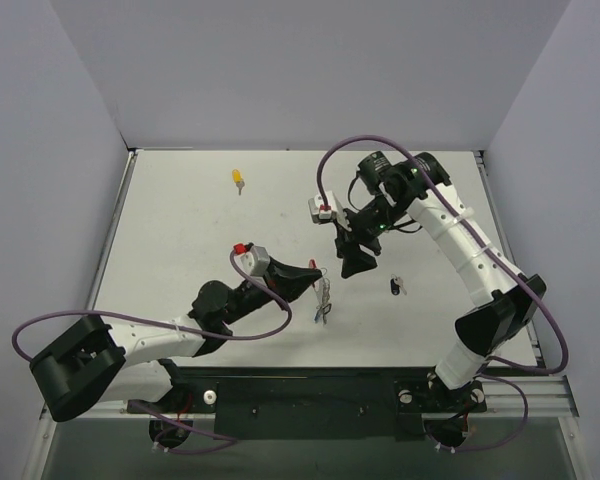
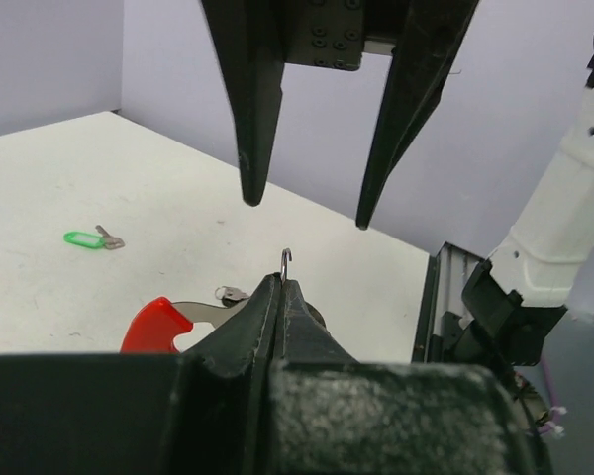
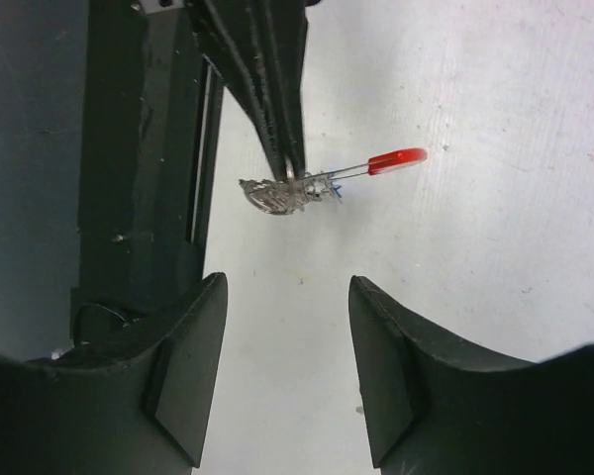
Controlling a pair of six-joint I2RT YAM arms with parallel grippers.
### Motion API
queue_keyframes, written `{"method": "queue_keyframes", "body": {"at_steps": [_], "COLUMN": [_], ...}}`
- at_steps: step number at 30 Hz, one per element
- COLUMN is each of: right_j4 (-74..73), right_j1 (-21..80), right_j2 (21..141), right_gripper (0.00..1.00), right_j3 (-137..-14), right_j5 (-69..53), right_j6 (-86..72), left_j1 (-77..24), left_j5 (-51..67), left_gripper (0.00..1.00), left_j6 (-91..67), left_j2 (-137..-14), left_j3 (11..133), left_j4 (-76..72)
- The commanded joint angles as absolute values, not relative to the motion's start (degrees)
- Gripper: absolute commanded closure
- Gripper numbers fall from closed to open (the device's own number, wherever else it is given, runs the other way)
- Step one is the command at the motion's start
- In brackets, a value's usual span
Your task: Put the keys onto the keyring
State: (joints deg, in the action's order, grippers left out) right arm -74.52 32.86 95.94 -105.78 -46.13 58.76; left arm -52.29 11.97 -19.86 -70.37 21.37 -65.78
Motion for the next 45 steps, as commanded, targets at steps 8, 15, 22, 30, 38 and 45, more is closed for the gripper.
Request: {"method": "queue_keyframes", "body": {"at_steps": [8,15,22,30,38,45], "right_j4": [-75.2,-72.2,-68.2,-66.3,-66.2,-66.4], "right_j1": [32.1,32.0,32.0,31.9,32.3,33.7], "right_j2": [91.4,93.2,93.7,94.0,94.3,94.8], "right_gripper": [0.55,0.60,0.60,0.60,0.69,0.95], "right_j3": [-99.5,-100.5,-98.7,-97.1,-95.9,-96.2], "right_j5": [-61.1,-61.1,-59.2,-58.4,-60.6,-61.0], "right_j6": [59.9,56.2,52.1,50.7,51.5,51.7], "left_j1": [-51.9,-51.9,-52.0,-51.9,-52.0,-51.9], "left_j5": [8.8,11.3,13.4,13.4,12.0,12.0], "left_gripper": [1.00,1.00,1.00,1.00,1.00,1.00], "left_j6": [-34.2,-34.2,-33.9,-31.0,-28.8,-28.8], "left_j2": [-71.8,-73.2,-74.6,-72.3,-69.8,-69.7], "left_j3": [20.0,19.5,20.0,20.4,20.4,20.6], "left_j4": [-87.0,-91.4,-94.2,-91.4,-88.8,-88.8]}}
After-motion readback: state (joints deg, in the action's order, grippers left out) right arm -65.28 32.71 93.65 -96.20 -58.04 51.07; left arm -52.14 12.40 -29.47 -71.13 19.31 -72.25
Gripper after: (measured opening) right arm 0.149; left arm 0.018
